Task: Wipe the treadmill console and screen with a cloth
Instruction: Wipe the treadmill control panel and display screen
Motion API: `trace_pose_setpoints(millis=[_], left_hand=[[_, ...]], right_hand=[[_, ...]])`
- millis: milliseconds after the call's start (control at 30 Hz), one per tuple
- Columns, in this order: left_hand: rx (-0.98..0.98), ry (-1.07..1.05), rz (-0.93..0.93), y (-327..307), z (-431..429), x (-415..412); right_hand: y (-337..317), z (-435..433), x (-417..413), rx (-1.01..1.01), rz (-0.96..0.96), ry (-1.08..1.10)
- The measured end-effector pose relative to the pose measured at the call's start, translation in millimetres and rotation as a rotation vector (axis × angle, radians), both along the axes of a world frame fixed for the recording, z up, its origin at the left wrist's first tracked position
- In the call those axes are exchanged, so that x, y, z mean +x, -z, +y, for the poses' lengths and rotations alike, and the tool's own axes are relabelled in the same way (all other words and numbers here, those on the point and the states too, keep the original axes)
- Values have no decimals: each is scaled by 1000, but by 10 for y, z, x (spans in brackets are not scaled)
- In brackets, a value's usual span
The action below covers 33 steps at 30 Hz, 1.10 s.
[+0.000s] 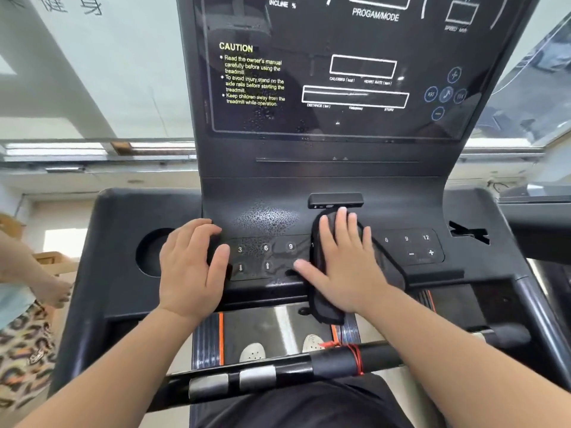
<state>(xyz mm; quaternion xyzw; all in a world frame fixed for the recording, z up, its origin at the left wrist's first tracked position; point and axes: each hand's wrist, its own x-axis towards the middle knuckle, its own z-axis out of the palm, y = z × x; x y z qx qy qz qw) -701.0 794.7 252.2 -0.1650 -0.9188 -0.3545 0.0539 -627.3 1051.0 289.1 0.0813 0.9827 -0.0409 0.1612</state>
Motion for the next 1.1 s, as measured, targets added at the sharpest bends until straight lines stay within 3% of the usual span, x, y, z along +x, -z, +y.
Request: trace_pose_setpoints(millis=[167,300,367,500,567,867,1100], left_hand=[[38,11,31,-6,-12,-16],[54,22,39,0,-15,-20],[71,19,26,2,-15,-20],[90,3,18,-1,-24,-24],[84,-1,28,4,-26,-23],[64,-15,65,-14,-22,-5],[-33,-22,51,-42,32,2]], right_hand=[[105,-616,117,-99,46,-322],[141,-513,220,-130,56,-454],[123,-295,210,-81,54,-376],[75,-94,9,-59,38,-8],[75,-220,-87,-36,41,33],[192,-255,202,-145,80,-668],[133,-129,-238,-118,132,-323]])
